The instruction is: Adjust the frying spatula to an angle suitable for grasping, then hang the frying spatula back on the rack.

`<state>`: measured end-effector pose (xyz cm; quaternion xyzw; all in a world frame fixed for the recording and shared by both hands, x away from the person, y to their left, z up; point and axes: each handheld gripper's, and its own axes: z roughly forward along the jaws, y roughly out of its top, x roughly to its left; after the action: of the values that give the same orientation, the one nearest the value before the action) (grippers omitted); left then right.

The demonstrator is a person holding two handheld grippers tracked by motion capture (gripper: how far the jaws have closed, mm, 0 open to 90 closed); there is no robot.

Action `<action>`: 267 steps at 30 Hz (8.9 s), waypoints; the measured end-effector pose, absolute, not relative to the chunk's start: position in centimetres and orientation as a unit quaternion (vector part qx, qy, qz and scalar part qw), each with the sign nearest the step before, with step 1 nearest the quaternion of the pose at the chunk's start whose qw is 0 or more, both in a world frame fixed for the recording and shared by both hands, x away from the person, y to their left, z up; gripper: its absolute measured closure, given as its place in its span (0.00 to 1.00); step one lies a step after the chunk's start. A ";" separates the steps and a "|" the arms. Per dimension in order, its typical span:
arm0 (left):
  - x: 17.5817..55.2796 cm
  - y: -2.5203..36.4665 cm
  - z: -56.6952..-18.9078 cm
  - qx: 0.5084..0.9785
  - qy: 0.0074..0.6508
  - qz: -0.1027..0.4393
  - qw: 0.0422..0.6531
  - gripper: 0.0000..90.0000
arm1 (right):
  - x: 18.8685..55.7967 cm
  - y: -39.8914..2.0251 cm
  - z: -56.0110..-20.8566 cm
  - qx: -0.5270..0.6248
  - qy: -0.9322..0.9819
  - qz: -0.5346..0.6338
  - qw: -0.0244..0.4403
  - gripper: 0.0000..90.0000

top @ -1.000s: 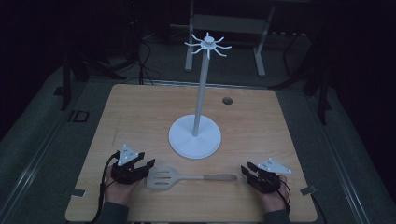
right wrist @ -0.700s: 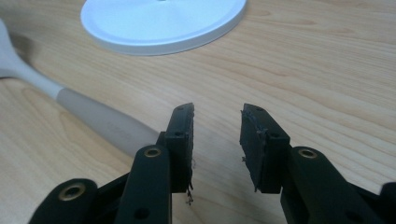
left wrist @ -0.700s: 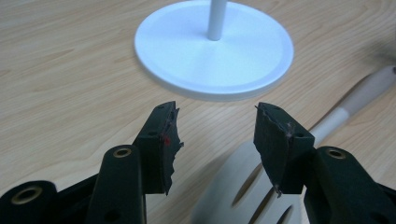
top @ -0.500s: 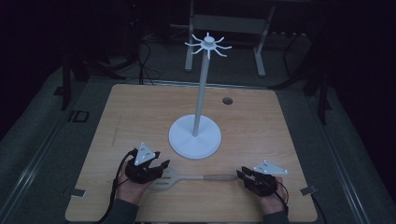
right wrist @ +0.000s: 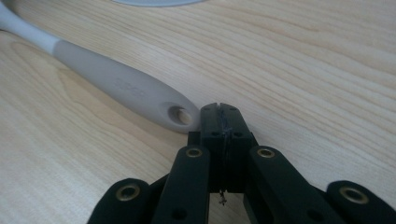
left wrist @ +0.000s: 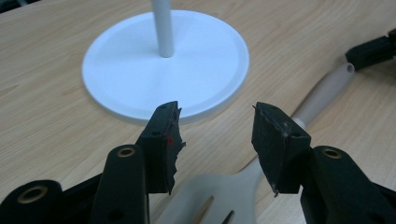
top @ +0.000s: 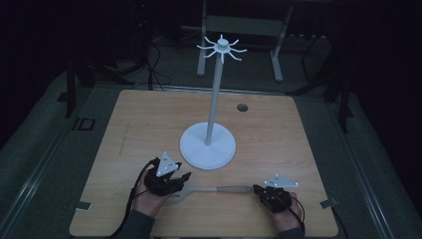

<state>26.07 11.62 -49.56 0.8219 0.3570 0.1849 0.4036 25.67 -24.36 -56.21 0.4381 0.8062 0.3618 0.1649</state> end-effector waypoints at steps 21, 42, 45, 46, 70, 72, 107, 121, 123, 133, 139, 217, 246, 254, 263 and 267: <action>27.0 6.3 -51.4 0.889 0.270 0.157 0.333 0.56 | 27.1 -22.6 -56.6 0.451 0.790 0.386 0.148 1.00; 27.6 1.1 -53.8 0.937 0.197 0.148 0.248 0.71 | 27.1 -23.7 -56.0 0.463 0.772 0.406 0.156 0.91; 27.8 0.9 -53.9 0.940 0.194 0.151 0.236 0.74 | 27.1 -23.8 -55.9 0.465 0.770 0.407 0.157 0.91; 27.8 0.9 -54.0 0.941 0.195 0.152 0.229 0.75 | 27.1 -23.9 -55.9 0.465 0.770 0.407 0.158 0.91; 29.7 0.2 -53.6 0.955 0.184 0.113 0.204 0.77 | 27.2 -24.2 -56.0 0.470 0.766 0.408 0.158 0.89; 29.9 0.1 -53.5 0.959 0.176 0.108 0.196 0.77 | 27.2 -24.3 -56.0 0.471 0.766 0.408 0.157 0.89; 31.5 0.6 -50.9 0.941 0.214 0.096 0.243 0.82 | 27.0 -23.3 -55.9 0.463 0.767 0.420 0.144 0.83; 31.5 0.7 -48.0 0.912 0.241 0.111 0.312 0.82 | 26.9 -18.7 -55.2 0.402 0.781 0.468 0.097 0.71; 31.5 0.7 -47.6 0.907 0.247 0.113 0.322 0.82 | 27.0 -17.9 -54.9 0.394 0.780 0.478 0.090 0.70; 31.2 0.9 -45.9 0.883 0.274 0.139 0.356 0.82 | 27.9 -15.5 -53.7 0.390 0.756 0.521 0.072 0.68; 30.8 0.9 -45.0 0.869 0.284 0.156 0.373 0.82 | 28.3 -14.5 -53.3 0.399 0.733 0.545 0.080 0.73; 29.5 4.5 -39.3 0.774 0.270 0.195 0.539 0.82 | 30.1 -16.6 -47.1 0.330 0.748 0.560 0.134 0.68; 29.3 5.0 -36.7 0.713 0.327 0.273 0.556 0.82 | 28.6 -21.9 -50.1 0.359 0.762 0.517 0.151 0.61; 29.2 4.6 -35.9 0.708 0.331 0.295 0.550 0.82 | 28.3 -23.2 -51.0 0.375 0.756 0.515 0.152 0.61; 29.4 4.5 -35.4 0.703 0.338 0.300 0.549 0.82 | 28.2 -23.9 -51.5 0.386 0.751 0.514 0.152 0.61; 29.5 4.5 -35.1 0.696 0.346 0.305 0.550 0.81 | 28.1 -24.0 -51.7 0.390 0.749 0.512 0.154 0.62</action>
<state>29.48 4.53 -35.09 0.6963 0.3461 0.3052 0.5498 28.11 -23.99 -51.65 0.3904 0.7494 0.5122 0.1537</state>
